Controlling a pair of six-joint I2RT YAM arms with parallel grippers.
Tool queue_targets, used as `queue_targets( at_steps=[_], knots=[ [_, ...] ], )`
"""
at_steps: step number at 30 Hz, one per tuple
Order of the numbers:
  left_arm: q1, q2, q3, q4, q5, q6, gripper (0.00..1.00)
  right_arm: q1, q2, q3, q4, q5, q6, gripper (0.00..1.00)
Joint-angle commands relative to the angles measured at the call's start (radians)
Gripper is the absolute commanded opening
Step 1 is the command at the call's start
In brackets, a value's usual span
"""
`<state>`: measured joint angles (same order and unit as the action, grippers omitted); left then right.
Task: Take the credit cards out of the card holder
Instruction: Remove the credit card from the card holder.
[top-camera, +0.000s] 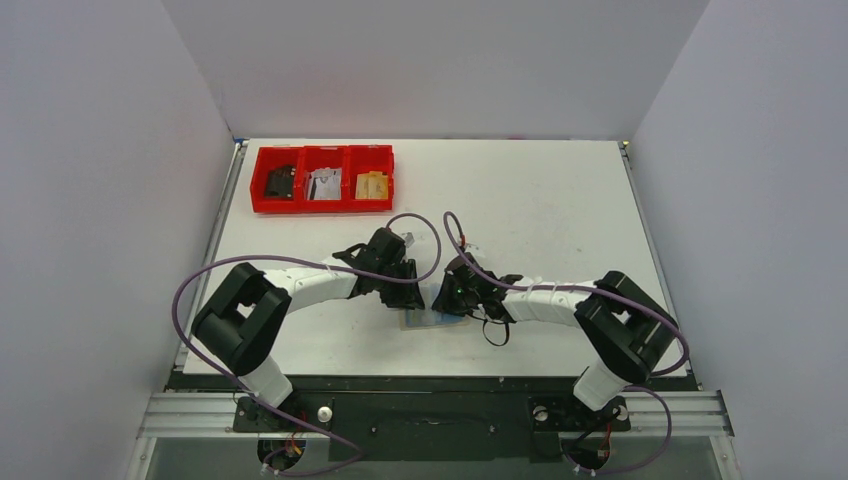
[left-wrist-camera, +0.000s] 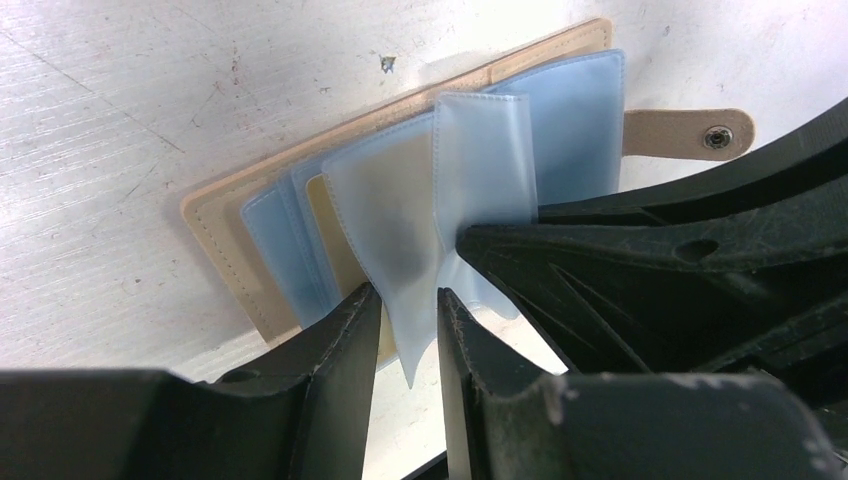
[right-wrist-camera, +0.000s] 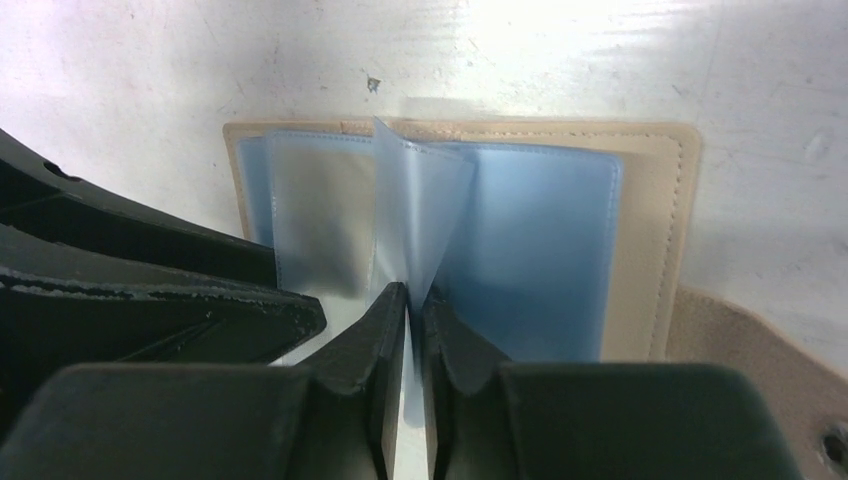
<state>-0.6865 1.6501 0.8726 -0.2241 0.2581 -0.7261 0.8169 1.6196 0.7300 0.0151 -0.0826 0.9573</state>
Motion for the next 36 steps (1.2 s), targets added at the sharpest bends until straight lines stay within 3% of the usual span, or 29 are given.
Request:
queue_targets(
  at_steps=[1, 6, 10, 23, 36],
  knots=[
    [-0.007, -0.004, 0.0, 0.058, 0.021, -0.011, 0.25, -0.007, -0.07, 0.02, -0.11, 0.045, -0.029, 0.12],
    [-0.006, 0.0, -0.011, 0.093, 0.043, -0.023, 0.25, -0.007, -0.135, 0.037, -0.161, 0.062, -0.035, 0.3],
    [-0.006, 0.009, -0.02, 0.128, 0.065, -0.036, 0.28, -0.007, -0.171, 0.045, -0.194, 0.078, -0.037, 0.35],
    [-0.008, 0.011, -0.041, 0.259, 0.14, -0.094, 0.46, -0.026, -0.272, 0.03, -0.255, 0.132, -0.039, 0.36],
    [-0.04, 0.05, 0.032, 0.287, 0.154, -0.105, 0.52, -0.048, -0.397, 0.012, -0.32, 0.209, -0.027, 0.36]
  ],
)
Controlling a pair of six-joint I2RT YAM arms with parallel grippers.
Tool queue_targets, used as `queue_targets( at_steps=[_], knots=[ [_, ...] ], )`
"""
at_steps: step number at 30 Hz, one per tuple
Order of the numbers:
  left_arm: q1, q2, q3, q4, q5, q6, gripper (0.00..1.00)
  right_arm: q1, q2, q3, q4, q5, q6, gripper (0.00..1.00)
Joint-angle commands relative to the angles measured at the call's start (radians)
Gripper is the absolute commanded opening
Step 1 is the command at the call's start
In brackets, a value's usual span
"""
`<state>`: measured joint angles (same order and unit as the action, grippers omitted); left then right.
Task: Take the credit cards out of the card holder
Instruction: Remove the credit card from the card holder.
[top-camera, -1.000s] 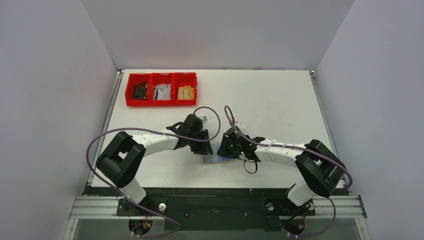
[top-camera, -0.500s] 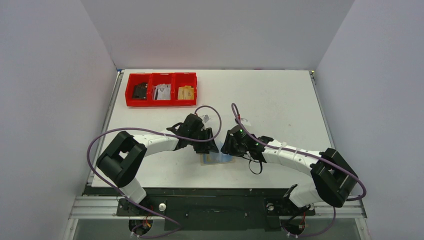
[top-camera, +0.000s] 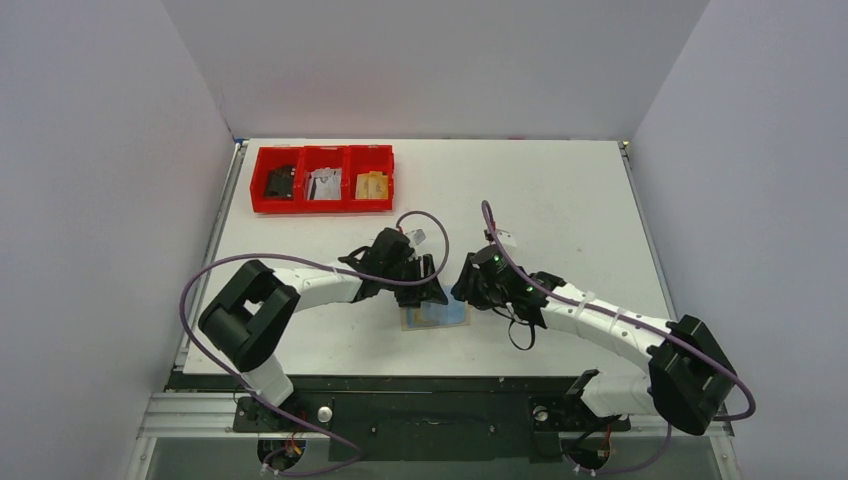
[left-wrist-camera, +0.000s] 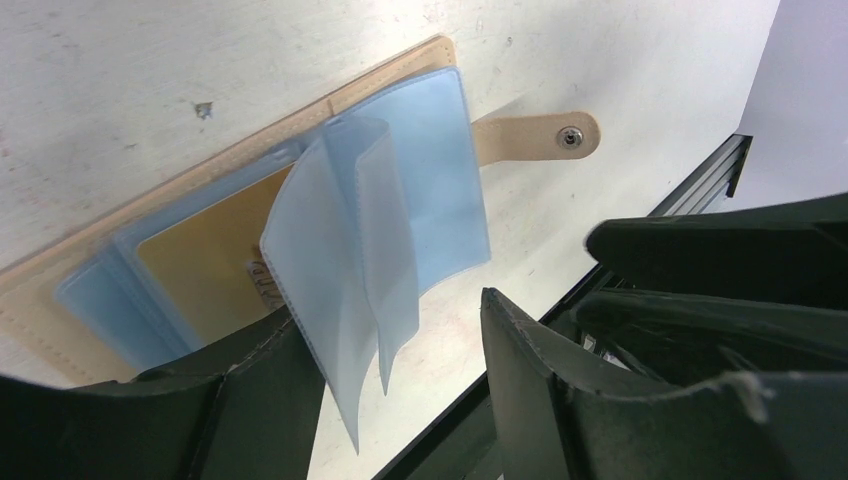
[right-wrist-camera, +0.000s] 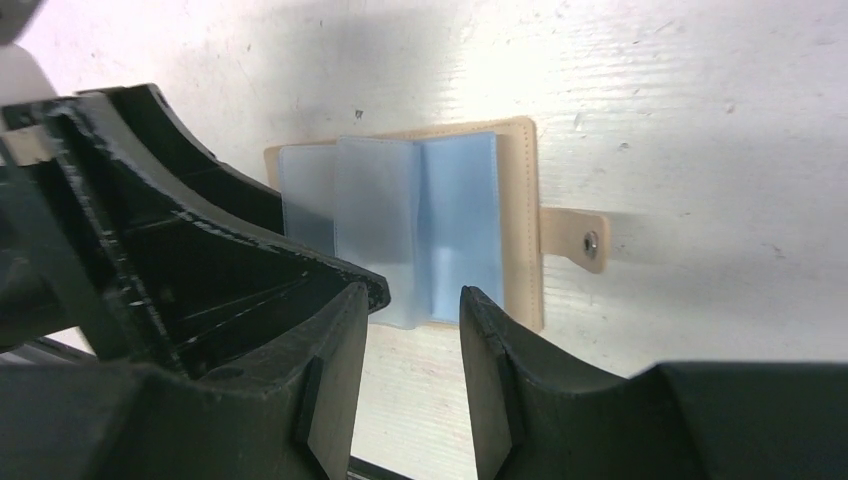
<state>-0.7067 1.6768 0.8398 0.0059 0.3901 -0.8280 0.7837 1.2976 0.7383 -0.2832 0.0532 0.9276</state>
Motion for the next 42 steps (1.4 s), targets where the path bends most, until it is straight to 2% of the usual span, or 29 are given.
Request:
queue_targets(
  at_steps=[1, 15, 25, 30, 35, 42],
  knots=[
    [-0.021, 0.031, 0.073, 0.055, 0.022, -0.003, 0.53, -0.016, -0.085, -0.002, -0.031, 0.08, 0.004, 0.36],
    [-0.096, 0.151, 0.219, 0.025, -0.012, -0.01, 0.54, -0.043, -0.206, -0.038, -0.093, 0.126, 0.0, 0.36],
    [-0.109, 0.238, 0.227, 0.045, -0.017, -0.025, 0.54, -0.054, -0.225, -0.057, -0.099, 0.117, -0.009, 0.36],
    [-0.107, 0.185, 0.256, 0.006, -0.032, -0.008, 0.54, -0.055, -0.217, -0.048, -0.098, 0.108, -0.012, 0.36],
    [-0.087, 0.085, 0.261, -0.103, -0.07, 0.026, 0.54, -0.055, -0.201, -0.031, -0.098, 0.092, -0.017, 0.36],
    [-0.029, -0.078, 0.178, -0.224, -0.155, 0.066, 0.55, -0.043, -0.16, -0.009, -0.068, 0.048, -0.016, 0.36]
  ],
)
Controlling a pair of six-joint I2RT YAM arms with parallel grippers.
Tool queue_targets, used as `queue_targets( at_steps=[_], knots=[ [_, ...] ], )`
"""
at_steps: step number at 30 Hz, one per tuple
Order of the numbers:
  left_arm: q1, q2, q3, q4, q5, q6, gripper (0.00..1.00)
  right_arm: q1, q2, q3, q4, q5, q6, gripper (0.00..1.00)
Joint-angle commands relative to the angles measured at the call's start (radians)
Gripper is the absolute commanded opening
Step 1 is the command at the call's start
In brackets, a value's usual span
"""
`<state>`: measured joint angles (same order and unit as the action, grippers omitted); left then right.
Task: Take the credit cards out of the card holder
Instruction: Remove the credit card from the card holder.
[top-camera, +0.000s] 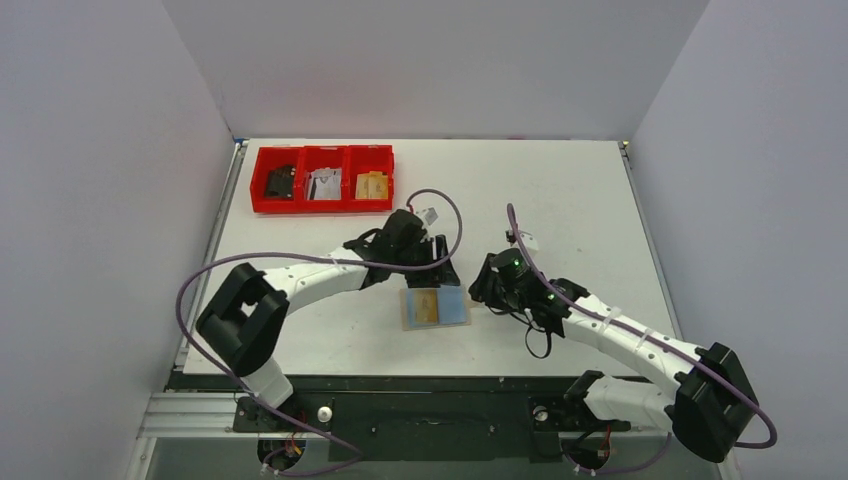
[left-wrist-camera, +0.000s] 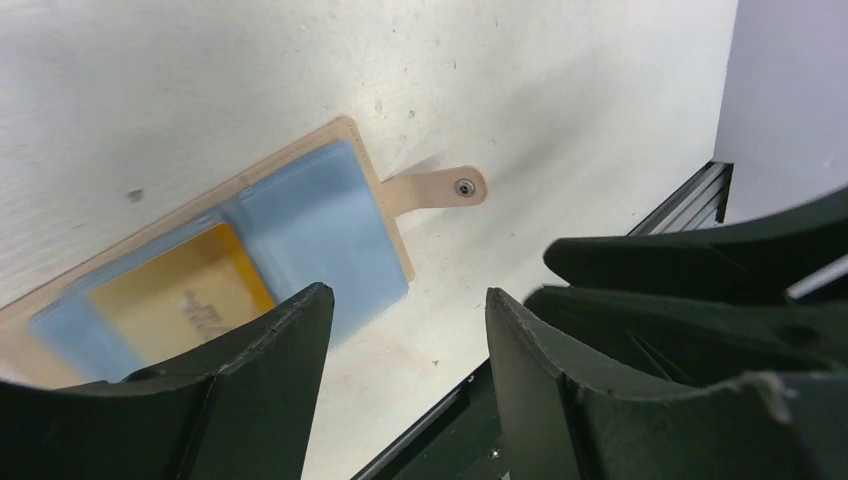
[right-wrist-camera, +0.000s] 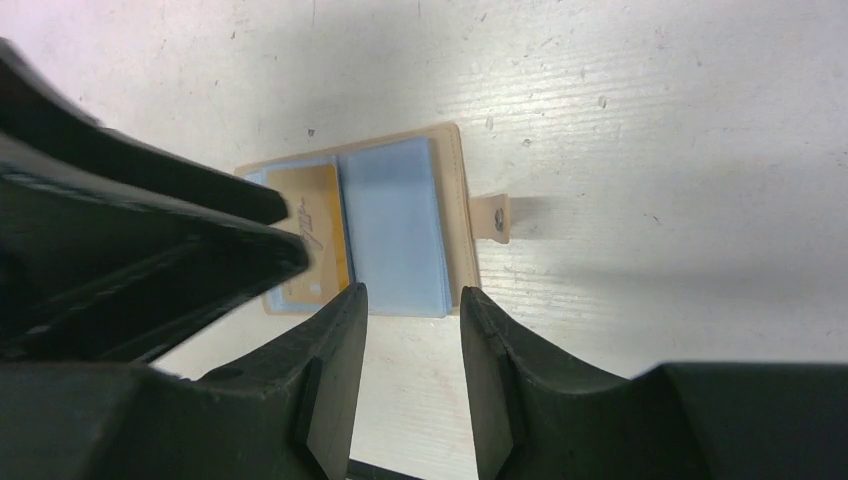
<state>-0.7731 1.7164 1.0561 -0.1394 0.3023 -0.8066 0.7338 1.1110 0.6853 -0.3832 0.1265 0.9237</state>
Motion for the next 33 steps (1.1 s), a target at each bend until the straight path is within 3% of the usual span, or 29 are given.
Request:
queue_targets(
  at_steps=[1, 7, 19, 33],
  knots=[
    [0.044, -0.128, -0.049, -0.086, -0.071, 0.05, 0.55, 0.011, 0.034, 0.047, 0.043, -0.03, -0.01, 0.36],
    [0.085, -0.18, -0.139, -0.102, -0.068, 0.069, 0.53, 0.069, 0.15, 0.105, 0.095, -0.066, -0.005, 0.36],
    [0.099, -0.155, -0.194, -0.097, -0.087, 0.087, 0.21, 0.079, 0.313, 0.133, 0.232, -0.178, 0.032, 0.34],
    [0.1, -0.087, -0.215, -0.065, -0.119, 0.095, 0.02, 0.072, 0.412, 0.123, 0.307, -0.216, 0.046, 0.33]
  ],
)
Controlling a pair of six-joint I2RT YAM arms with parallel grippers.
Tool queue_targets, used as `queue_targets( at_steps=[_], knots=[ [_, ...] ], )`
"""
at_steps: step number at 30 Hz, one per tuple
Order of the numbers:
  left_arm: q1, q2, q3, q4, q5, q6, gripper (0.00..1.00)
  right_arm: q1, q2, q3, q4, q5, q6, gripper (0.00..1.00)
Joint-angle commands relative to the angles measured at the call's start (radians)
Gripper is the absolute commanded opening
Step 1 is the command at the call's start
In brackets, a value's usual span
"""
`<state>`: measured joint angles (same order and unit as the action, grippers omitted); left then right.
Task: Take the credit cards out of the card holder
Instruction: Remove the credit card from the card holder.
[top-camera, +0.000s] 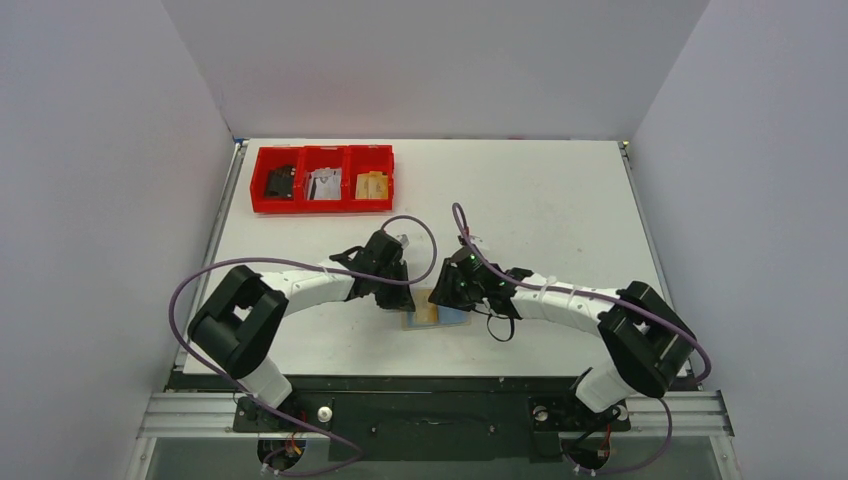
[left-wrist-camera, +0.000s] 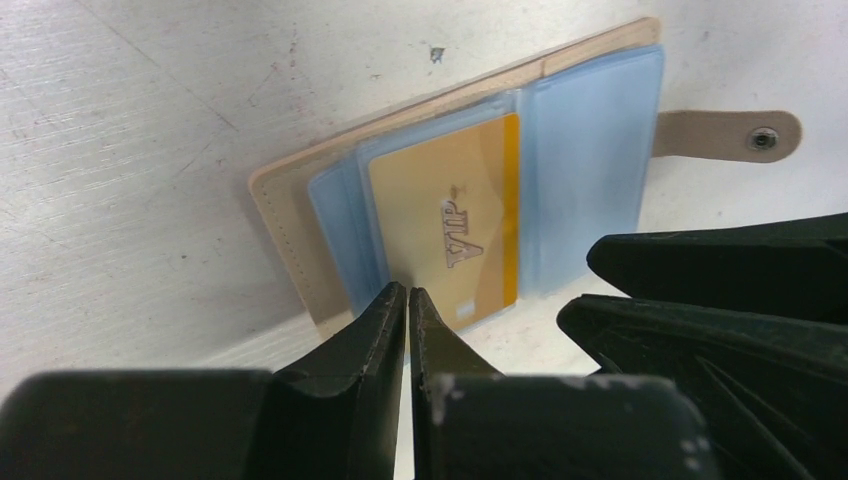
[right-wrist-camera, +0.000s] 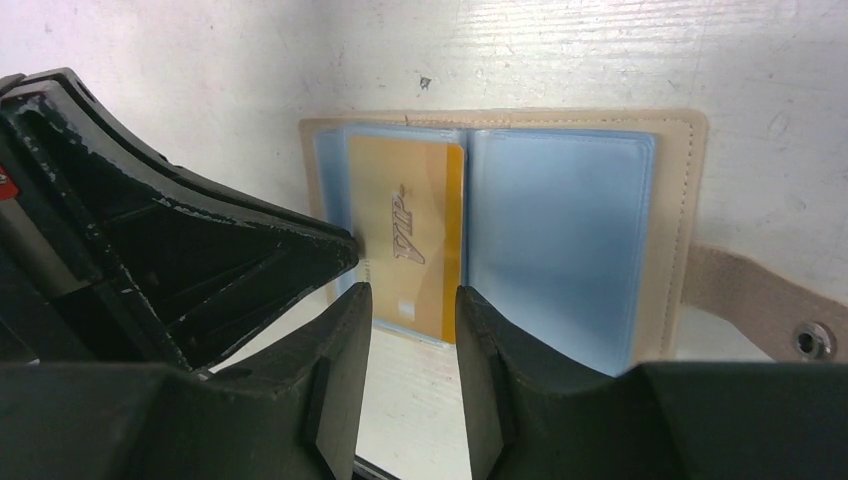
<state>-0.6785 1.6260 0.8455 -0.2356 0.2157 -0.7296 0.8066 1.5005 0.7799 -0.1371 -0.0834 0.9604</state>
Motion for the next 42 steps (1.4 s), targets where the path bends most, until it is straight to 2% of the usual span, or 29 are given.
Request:
queue_targets(
  at_steps=[1, 16, 26, 35, 42],
  knots=[
    [0.005, 0.003, -0.007, 0.028, -0.038, 0.02, 0.01, -0.001, 0.03, 0.027, 0.064, -0.008, 0.009, 0.33],
    [0.001, 0.041, 0.011, 0.003, -0.081, 0.039, 0.0, -0.023, 0.099, -0.002, 0.127, -0.036, 0.02, 0.32],
    [-0.009, 0.088, 0.022, 0.008, -0.063, 0.024, 0.0, -0.063, 0.111, -0.092, 0.293, -0.106, 0.078, 0.26],
    [-0.012, 0.103, 0.017, 0.009, -0.061, 0.011, 0.0, -0.115, 0.104, -0.222, 0.52, -0.184, 0.16, 0.22],
    [-0.014, 0.108, 0.016, 0.011, -0.058, 0.006, 0.0, -0.136, 0.109, -0.28, 0.642, -0.205, 0.203, 0.14]
  ],
)
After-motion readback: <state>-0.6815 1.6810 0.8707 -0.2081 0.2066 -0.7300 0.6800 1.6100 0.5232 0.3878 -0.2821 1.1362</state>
